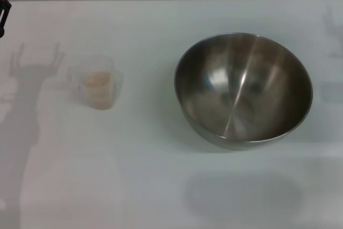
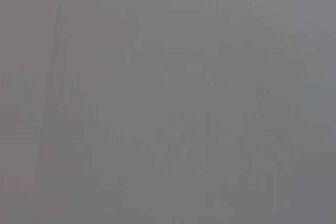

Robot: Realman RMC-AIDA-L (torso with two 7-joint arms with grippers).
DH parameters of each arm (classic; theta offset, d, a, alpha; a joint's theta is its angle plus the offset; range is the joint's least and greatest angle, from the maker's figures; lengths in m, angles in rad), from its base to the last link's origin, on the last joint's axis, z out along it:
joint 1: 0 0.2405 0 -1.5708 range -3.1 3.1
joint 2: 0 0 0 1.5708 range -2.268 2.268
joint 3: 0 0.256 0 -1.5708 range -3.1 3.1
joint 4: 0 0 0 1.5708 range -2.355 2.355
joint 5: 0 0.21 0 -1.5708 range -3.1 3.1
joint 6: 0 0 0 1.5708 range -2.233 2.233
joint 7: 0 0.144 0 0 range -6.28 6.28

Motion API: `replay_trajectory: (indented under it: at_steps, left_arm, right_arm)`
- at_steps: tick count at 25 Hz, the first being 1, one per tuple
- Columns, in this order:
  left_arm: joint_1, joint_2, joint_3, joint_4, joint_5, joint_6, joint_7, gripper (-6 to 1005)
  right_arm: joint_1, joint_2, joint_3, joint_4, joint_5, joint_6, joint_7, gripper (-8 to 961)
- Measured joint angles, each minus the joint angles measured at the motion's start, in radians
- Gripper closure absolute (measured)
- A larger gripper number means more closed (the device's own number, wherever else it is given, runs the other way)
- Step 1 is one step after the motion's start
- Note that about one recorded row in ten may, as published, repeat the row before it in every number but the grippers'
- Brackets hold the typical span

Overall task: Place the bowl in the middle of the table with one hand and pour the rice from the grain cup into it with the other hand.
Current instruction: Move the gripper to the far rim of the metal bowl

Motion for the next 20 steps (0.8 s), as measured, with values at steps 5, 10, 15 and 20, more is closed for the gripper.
replay_trajectory:
  at_steps: [5, 10, 15, 20]
  left_arm:
    - [-0.001, 0.0, 0.0, 0.0, 0.0, 0.0, 0.0, 142]
    - [0.003, -0.001, 0.0, 0.0, 0.0, 0.0, 0.0, 143]
    - [0.008, -0.002, 0.001, 0.0, 0.0, 0.001, -0.003, 143]
    - [0.01, -0.002, 0.001, 0.0, 0.0, 0.002, -0.003, 144]
  right_arm:
    - [-0.008, 0.002, 0.0, -0.047, 0.003, 0.034, -0.055, 212]
    - [-0.061, 0.004, -0.01, -0.279, -0.002, 0.366, -0.041, 211]
    - [-0.084, 0.002, 0.001, -0.528, -0.002, 0.807, -0.001, 212]
    - [-0.091, 0.0, 0.074, -0.817, 0.005, 1.398, 0.03, 212]
